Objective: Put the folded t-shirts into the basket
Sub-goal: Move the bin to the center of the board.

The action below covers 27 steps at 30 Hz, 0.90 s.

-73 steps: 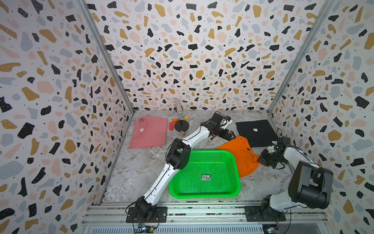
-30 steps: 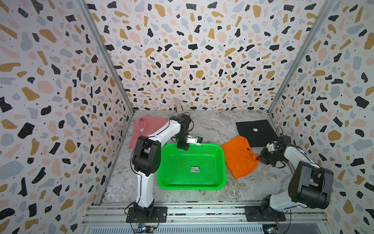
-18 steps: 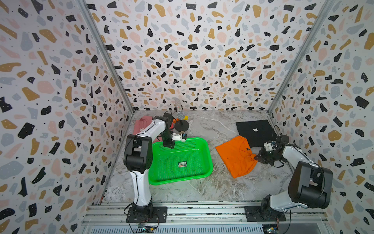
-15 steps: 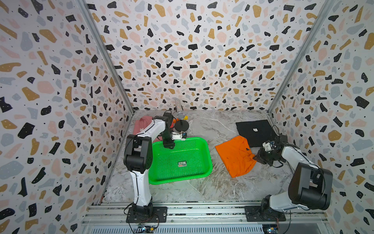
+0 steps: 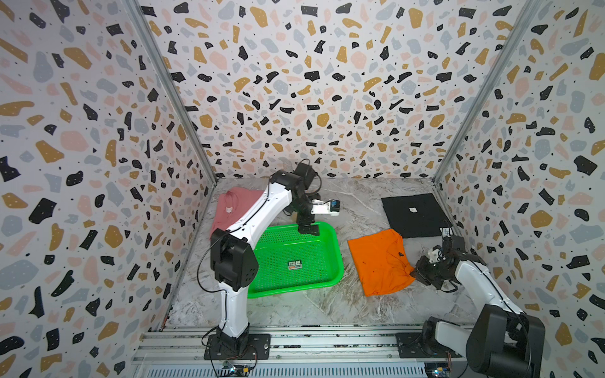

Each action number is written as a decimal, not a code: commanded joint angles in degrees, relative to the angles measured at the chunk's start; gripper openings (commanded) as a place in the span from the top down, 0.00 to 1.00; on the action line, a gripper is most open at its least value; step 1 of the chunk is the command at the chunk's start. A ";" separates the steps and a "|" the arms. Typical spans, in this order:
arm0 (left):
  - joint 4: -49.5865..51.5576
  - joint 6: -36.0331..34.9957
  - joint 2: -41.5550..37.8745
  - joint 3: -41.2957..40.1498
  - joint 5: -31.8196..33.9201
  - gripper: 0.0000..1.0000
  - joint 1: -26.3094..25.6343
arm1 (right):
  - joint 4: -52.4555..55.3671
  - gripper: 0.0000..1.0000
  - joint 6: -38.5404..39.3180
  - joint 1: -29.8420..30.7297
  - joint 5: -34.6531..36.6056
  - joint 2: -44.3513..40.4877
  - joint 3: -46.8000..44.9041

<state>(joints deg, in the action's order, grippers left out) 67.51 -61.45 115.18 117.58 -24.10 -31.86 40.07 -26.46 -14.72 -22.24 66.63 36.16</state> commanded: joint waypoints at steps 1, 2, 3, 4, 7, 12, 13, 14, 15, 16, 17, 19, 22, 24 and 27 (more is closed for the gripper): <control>-3.21 13.01 7.45 8.02 -5.64 0.00 -6.19 | 0.67 1.00 -3.94 0.12 3.88 -1.08 1.98; -4.72 15.49 9.51 10.81 -6.37 0.00 -7.62 | -0.03 1.00 -4.49 0.13 3.99 -1.44 1.84; -6.02 18.42 12.12 13.52 -7.83 0.00 -9.00 | -0.67 1.00 -4.81 0.03 4.04 -1.83 1.73; -7.57 20.98 14.62 15.58 -9.47 0.00 -10.34 | -1.05 1.00 -4.95 0.04 4.21 -2.14 1.58; -13.37 27.02 21.79 19.83 -9.89 0.00 -13.60 | -1.24 1.00 -4.54 0.04 3.82 -1.77 2.09; -22.71 37.57 29.10 21.88 -3.01 0.01 -15.99 | -1.60 1.00 -3.87 0.03 2.56 -0.42 2.50; -23.12 39.13 29.89 22.05 -1.94 0.01 -16.28 | -1.71 1.00 -3.82 -0.01 2.51 -0.23 2.51; -23.65 40.35 30.02 21.74 -0.72 0.01 -16.58 | -1.78 1.00 -3.83 -0.03 2.59 -0.07 2.59; -24.67 41.18 29.51 20.53 0.16 0.02 -17.08 | -1.91 1.00 -3.79 0.03 2.78 0.05 2.80; -26.39 41.79 28.45 17.89 0.20 0.03 -17.39 | -2.09 1.00 -3.66 0.04 2.90 0.07 2.92; -28.19 42.12 27.15 14.79 -0.81 0.03 -17.51 | -2.10 1.00 -3.61 0.04 3.09 0.34 3.20; -30.42 42.05 25.57 9.47 -4.22 0.07 -17.56 | -2.15 1.00 -3.34 0.04 3.17 0.93 3.92; -29.98 41.86 25.28 4.23 -7.22 0.13 -17.54 | -2.12 1.00 -2.95 0.04 3.17 2.12 5.57; -28.46 42.38 24.96 1.63 -8.34 0.15 -17.60 | -2.25 1.00 -2.93 0.04 3.02 2.98 6.70; -28.71 43.58 22.57 -5.06 -8.94 0.15 -17.56 | -3.32 1.00 -2.99 0.02 2.04 4.70 8.59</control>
<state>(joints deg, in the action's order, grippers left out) 37.28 -20.03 140.25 117.60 -30.35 -49.15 37.54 -29.78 -14.72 -19.79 70.50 41.98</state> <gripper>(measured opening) 0.851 0.093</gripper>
